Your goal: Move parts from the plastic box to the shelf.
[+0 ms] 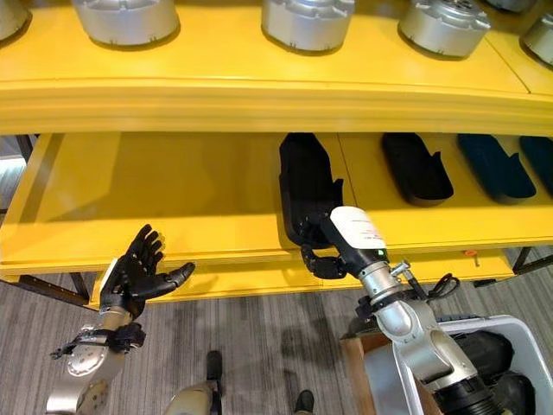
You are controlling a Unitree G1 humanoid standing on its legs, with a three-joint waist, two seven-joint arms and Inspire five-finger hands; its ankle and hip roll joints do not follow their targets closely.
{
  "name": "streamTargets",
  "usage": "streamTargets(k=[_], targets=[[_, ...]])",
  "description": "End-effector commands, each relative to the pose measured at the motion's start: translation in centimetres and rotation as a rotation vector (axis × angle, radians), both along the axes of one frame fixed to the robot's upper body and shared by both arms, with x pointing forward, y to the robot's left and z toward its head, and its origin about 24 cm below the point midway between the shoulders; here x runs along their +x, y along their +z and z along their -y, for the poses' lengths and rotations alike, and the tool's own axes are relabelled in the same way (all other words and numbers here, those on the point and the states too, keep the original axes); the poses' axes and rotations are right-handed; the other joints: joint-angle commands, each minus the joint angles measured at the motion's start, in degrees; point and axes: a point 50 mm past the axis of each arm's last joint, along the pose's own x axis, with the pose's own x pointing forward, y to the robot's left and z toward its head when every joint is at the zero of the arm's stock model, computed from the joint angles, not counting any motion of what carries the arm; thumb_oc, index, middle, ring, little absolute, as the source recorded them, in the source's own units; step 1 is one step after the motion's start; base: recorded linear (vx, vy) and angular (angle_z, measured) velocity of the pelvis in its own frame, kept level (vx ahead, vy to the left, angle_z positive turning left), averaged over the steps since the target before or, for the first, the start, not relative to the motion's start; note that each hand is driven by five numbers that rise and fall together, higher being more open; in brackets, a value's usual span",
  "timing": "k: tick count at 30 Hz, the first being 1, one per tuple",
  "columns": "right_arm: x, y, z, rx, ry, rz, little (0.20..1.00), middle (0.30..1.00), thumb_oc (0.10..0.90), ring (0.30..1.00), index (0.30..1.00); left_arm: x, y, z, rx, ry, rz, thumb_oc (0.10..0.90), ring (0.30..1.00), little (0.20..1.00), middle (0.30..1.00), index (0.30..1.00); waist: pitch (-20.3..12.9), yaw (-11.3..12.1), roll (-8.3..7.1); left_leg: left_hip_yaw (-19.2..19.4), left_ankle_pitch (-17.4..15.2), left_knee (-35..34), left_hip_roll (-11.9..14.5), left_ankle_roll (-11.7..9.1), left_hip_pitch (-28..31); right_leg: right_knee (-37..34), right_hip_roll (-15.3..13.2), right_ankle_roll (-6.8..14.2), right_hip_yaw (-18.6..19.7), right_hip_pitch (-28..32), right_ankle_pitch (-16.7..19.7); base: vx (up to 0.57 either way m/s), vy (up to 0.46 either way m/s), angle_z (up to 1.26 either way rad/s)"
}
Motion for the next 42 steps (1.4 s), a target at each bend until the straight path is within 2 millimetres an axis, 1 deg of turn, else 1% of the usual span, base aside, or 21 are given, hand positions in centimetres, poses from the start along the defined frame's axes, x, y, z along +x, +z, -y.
streamTargets(k=[1,3,4,5,6,8,9,10,12,13,14,15,16,17,18,20,25,31,34,38,42], targets=[[1.5,6.3,-1.4,0.020,0.078,0.292,0.300,0.300,0.400,0.300,0.300,0.7,4.8,0.4,0.023,-0.047,0.249,0.900,1.000,1.000,1.000,1.000,-4.12,0.15,-1.11,-0.16,-5.91,7.54,4.77,-1.80,-2.78,2.26,-3.54,2.49,-1.29,1.20,4.56,0.00,0.050,-0.02],[1.7,6.3,-1.5,0.020,0.079,0.290,0.300,0.300,0.400,0.300,0.300,0.7,4.9,0.4,0.026,-0.051,0.253,0.900,1.000,1.000,1.000,1.000,-3.90,0.48,-1.21,-0.30,-6.28,8.38,4.59,-1.64,-3.39,2.36,-3.80,2.62,-1.50,1.12,4.77,0.00,0.053,-0.05],[2.2,6.4,-1.5,0.021,0.074,0.281,0.300,0.300,0.400,0.300,0.300,0.8,5.0,0.5,0.028,-0.059,0.258,0.900,1.000,1.000,1.000,1.000,-3.56,1.08,-1.30,-0.61,-7.55,10.00,3.83,-0.95,-4.42,3.38,-4.67,2.92,-2.04,0.77,5.00,0.01,0.182,-0.04],[2.7,6.2,-1.8,0.029,0.078,0.272,0.300,0.300,0.400,0.300,0.300,0.9,5.0,0.5,0.032,-0.061,0.254,0.900,1.000,1.000,1.000,1.000,-2.77,1.52,-1.10,-0.68,-8.88,10.07,2.65,0.38,-3.79,8.05,-6.25,3.02,-2.11,-1.04,6.40,0.01,0.181,0.04],[2.7,6.2,-1.8,0.029,0.079,0.272,0.300,0.300,0.400,0.300,0.300,0.9,5.0,0.5,0.032,-0.060,0.255,0.900,1.000,1.000,1.000,1.000,-2.82,1.53,-1.14,-0.63,-8.82,10.00,2.61,0.40,-3.82,8.10,-6.29,3.03,-2.05,-1.16,6.40,0.01,0.159,0.05],[3.1,6.0,-2.0,0.019,0.074,0.256,0.300,0.300,0.400,0.300,0.300,1.0,5.1,0.7,0.036,-0.074,0.257,0.900,1.000,1.000,1.000,1.000,-1.45,1.51,-0.52,-1.19,-9.82,9.94,1.56,1.50,-2.78,14.47,-7.44,2.85,-1.19,-3.87,10.20,-0.02,0.118,0.10],[3.4,6.0,-1.9,0.014,0.068,0.254,0.300,0.300,0.400,0.300,0.300,1.1,5.4,0.8,0.041,-0.085,0.267,0.900,1.000,1.000,1.000,1.000,-0.80,1.28,-0.16,-1.67,-9.31,9.38,0.87,2.05,-2.62,16.97,-7.65,2.53,-0.35,-5.35,12.04,-0.05,0.168,0.14],[3.8,6.3,-1.9,0.012,0.061,0.261,0.300,0.300,0.400,0.300,0.300,1.3,5.8,1.0,0.058,-0.105,0.280,0.900,1.000,1.000,1.000,1.000,1.04,1.06,0.89,-3.20,-9.52,9.06,0.48,2.76,-2.12,22.36,-6.61,1.95,0.86,-7.92,11.96,-0.06,0.146,0.24],[4.2,7.0,-2.1,0.007,0.058,0.288,0.300,0.300,0.400,0.300,0.300,1.5,6.0,1.0,0.080,-0.113,0.289,0.900,1.000,1.000,1.000,1.000,2.06,1.85,1.42,-3.14,-11.26,9.15,0.35,2.66,-1.27,22.32,-8.73,2.11,-1.59,-9.81,11.03,0.00,0.058,0.44],[4.3,7.1,-2.1,0.007,0.059,0.291,0.300,0.300,0.400,0.300,0.300,1.5,6.1,1.0,0.080,-0.111,0.292,0.900,1.000,1.000,1.000,1.000,2.45,1.73,1.43,-2.61,-10.64,9.35,0.36,2.92,-1.55,22.13,-8.93,1.54,-2.28,-9.79,11.41,-0.03,-0.070,0.32],[5.1,8.2,-2.1,-0.002,0.046,0.316,0.300,0.300,0.400,0.300,0.300,1.6,6.4,0.7,0.077,-0.099,0.303,0.900,1.000,1.000,1.000,1.000,4.06,2.05,1.73,-2.83,-10.82,9.77,0.88,2.04,-1.38,17.03,-10.03,1.47,-3.06,-12.11,10.48,-0.11,-0.136,0.01],[5.6,9.3,-2.3,-0.005,0.046,0.346,0.300,0.300,0.400,0.300,0.300,1.7,6.6,0.3,0.072,-0.078,0.316,0.900,1.000,1.000,1.000,1.000,5.19,2.11,1.90,-2.95,-10.86,10.74,1.66,1.20,-1.68,12.90,-10.67,1.82,-3.75,-12.74,11.20,-0.05,-0.291,-0.28],[5.6,9.7,-2.2,-0.011,0.043,0.354,0.300,0.300,0.400,0.300,0.300,1.6,6.7,0.0,0.060,-0.061,0.322,0.900,1.000,1.000,1.000,1.000,5.39,2.63,0.94,-3.36,-11.20,13.53,2.20,-0.05,-3.09,7.96,-11.52,2.19,-4.88,-11.05,11.50,-0.02,-0.265,-0.02],[5.6,9.8,-2.0,-0.019,0.046,0.353,0.300,0.300,0.400,0.300,0.300,1.5,6.5,0.2,0.040,-0.070,0.315,0.900,1.000,1.000,1.000,1.000,5.43,2.93,0.86,-3.77,-11.56,15.10,2.61,-0.44,-4.16,8.75,-11.61,2.43,-6.20,-9.90,10.87,-0.05,-0.298,0.40],[6.0,10.6,-1.4,-0.053,0.029,0.358,0.300,0.300,0.400,0.300,0.300,1.7,6.4,0.7,0.015,-0.093,0.315,0.900,1.000,1.000,1.000,1.000,5.30,2.64,0.60,-4.92,-10.18,14.68,2.98,-1.43,-5.96,8.96,-9.37,1.73,-4.70,-10.42,8.42,-0.09,-0.248,0.98],[6.6,12.6,-0.4,-0.087,0.001,0.389,0.300,0.300,0.400,0.300,0.300,1.4,6.8,0.9,0.027,-0.126,0.326,0.900,1.000,1.000,1.000,1.000,5.93,2.89,1.73,-6.14,-8.12,13.86,5.09,-3.04,-7.51,10.35,-8.28,1.29,-6.92,-11.30,6.53,-0.14,-0.322,0.58],[7.1,14.7,0.0,-0.175,0.006,0.399,0.300,0.300,0.400,0.300,0.300,1.2,6.6,0.2,0.037,-0.121,0.309,0.900,1.000,1.000,1.000,1.000,7.07,3.00,3.15,-6.85,-6.37,12.08,7.96,-4.88,-7.90,12.69,-6.42,0.89,-8.02,-13.04,4.32,-0.04,-0.187,-0.15],[7.9,15.8,1.2,-0.238,-0.049,0.386,0.300,0.300,0.400,0.300,0.300,1.1,7.1,0.0,0.055,-0.136,0.319,0.900,1.000,1.000,1.000,1.000,7.65,3.25,3.95,-6.96,-4.34,9.19,9.30,-5.89,-7.99,13.12,-5.04,0.48,-8.60,-14.57,3.40,0.01,-0.118,0.05],[8.9,15.3,2.1,-0.215,-0.110,0.348,0.300,0.300,0.400,0.300,0.300,1.3,7.3,0.2,0.048,-0.138,0.332,0.900,1.000,1.000,1.000,1.000,7.98,3.39,4.34,-7.01,-3.96,8.77,9.59,-6.13,-8.48,13.32,-4.56,0.26,-8.92,-15.37,3.17,0.01,-0.067,0.06],[10.0,15.1,2.1,-0.226,-0.136,0.319,0.300,0.300,0.400,0.300,0.300,1.3,7.5,0.3,0.033,-0.137,0.343,0.900,1.000,1.000,1.000,1.000,8.39,3.79,4.46,-6.88,-3.95,8.76,9.91,-6.22,-8.68,13.78,-4.30,0.16,-8.68,-16.10,3.02,0.00,0.000,0.00],[10.2,15.2,1.5,-0.251,-0.121,0.316,0.300,0.300,0.400,0.300,0.300,1.3,7.5,0.3,0.031,-0.136,0.342,0.900,1.000,1.000,1.000,1.000,8.56,3.77,4.53,-6.90,-3.81,8.59,9.94,-6.27,-8.73,13.98,-4.21,0.11,-8.72,-16.29,2.91,0.00,0.000,0.00]])
